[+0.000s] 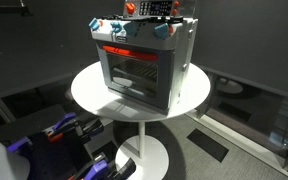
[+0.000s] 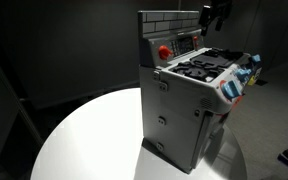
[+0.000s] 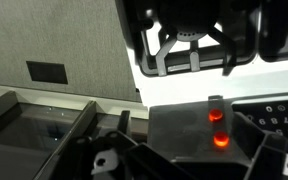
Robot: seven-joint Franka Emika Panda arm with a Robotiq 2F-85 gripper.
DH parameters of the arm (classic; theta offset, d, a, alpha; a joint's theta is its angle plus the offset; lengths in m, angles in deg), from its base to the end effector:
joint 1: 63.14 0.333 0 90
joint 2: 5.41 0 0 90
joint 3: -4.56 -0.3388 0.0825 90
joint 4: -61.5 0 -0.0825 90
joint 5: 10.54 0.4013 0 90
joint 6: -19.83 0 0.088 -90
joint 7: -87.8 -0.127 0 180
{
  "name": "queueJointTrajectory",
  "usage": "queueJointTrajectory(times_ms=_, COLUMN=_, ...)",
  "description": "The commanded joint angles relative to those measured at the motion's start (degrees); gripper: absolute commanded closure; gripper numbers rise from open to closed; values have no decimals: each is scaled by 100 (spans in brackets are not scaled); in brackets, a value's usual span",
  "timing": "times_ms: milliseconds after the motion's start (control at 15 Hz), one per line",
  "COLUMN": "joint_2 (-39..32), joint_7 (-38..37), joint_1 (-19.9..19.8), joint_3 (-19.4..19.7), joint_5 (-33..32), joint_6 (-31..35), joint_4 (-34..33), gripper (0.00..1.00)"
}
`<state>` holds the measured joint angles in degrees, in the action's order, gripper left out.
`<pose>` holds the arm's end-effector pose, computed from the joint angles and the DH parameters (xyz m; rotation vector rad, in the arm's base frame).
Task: Press the bottom orange button on the microwave oven controlling panel of the stove
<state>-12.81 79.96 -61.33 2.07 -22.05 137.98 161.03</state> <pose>0.6441 0.0331 0.5143 2.9662 0.0221 0.3183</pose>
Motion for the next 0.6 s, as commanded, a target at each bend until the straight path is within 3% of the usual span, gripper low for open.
queueJointTrajectory(times_ms=0, joint_2=-310, joint_7=-191, joint_1=71, joint_3=88, joint_5=-138, joint_6=-122, joint_4=-440, gripper=0)
queueJointTrajectory(times_ms=533, joint_2=-634, joint_7=-221, joint_1=115, joint_3=155, joint_5=-104, joint_6=-153, joint_4=-738, gripper=0)
